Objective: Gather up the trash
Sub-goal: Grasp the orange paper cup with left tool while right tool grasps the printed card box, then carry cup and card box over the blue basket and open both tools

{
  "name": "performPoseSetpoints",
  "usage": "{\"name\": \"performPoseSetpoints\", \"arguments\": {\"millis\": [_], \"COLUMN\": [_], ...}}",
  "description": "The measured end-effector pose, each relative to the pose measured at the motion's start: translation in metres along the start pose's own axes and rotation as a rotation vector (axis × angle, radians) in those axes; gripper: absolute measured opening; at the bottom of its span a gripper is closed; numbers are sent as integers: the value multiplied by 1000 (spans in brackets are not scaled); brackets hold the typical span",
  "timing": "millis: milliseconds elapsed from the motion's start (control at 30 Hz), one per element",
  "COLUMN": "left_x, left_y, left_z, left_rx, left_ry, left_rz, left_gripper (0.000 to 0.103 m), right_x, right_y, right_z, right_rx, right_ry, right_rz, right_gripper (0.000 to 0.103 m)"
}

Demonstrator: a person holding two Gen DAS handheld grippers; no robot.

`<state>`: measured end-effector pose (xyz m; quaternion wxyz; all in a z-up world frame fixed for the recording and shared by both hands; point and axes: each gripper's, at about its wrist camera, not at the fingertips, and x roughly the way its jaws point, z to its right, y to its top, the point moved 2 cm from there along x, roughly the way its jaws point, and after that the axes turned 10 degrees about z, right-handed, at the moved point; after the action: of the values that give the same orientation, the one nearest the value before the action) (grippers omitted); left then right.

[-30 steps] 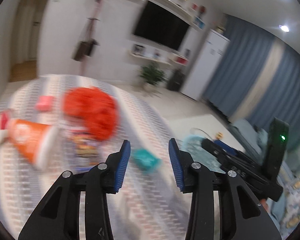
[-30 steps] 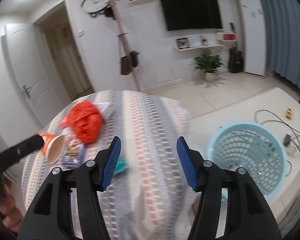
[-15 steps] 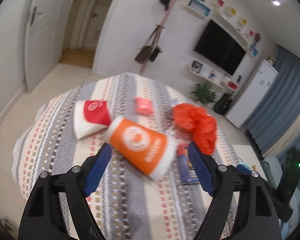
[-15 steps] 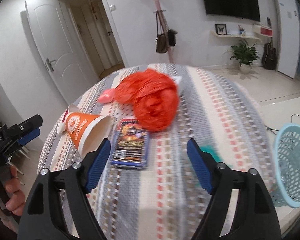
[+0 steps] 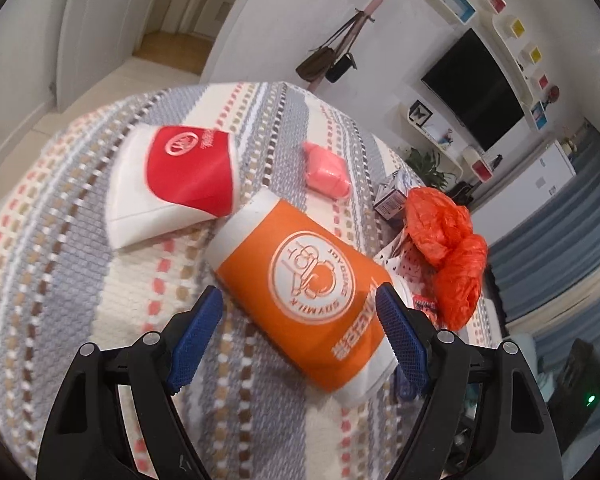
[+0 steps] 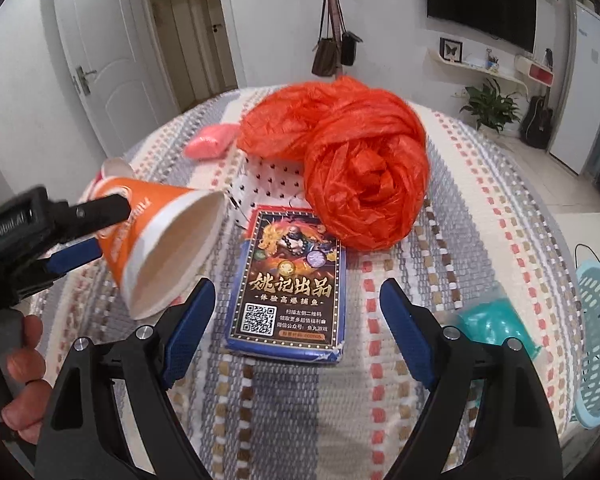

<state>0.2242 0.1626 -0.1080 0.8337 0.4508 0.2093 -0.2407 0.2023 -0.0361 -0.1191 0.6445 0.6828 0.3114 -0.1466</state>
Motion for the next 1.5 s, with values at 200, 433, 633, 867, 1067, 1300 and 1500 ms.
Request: {"name": "performPoseSetpoints", "arguments": {"millis": [200,433,633,867,1067,1300,1500], "left_x": [15,29,33,8,-38,-81,-105], "left_y": [2,5,5,-2,-1,2,0], "left_z": [8,24,44,64,71,84,101], "left_rx": [-1,26,94,218,301,327,350], "left_ry": [-2,4,1,-9,-19,-62,-108], "left_rz": [-8,-8,5,38,105,169,201], "left_gripper": [75,71,59,45,44,44,44], "right_x": [17,17,12,-7,-29,-65,-111], "right_y": [0,1,0,-1,-11,-2,10], "right_z": [2,2,8,12,16,20,26], "right_rx": [-2,-9,16,19,26,46,53], "right_ry": [0,-10,23,72,89,124,123], "right_rz": [-57,-46,-35,16,33,90,186], "right_gripper": [79,57,57,57,57,57,57]}}
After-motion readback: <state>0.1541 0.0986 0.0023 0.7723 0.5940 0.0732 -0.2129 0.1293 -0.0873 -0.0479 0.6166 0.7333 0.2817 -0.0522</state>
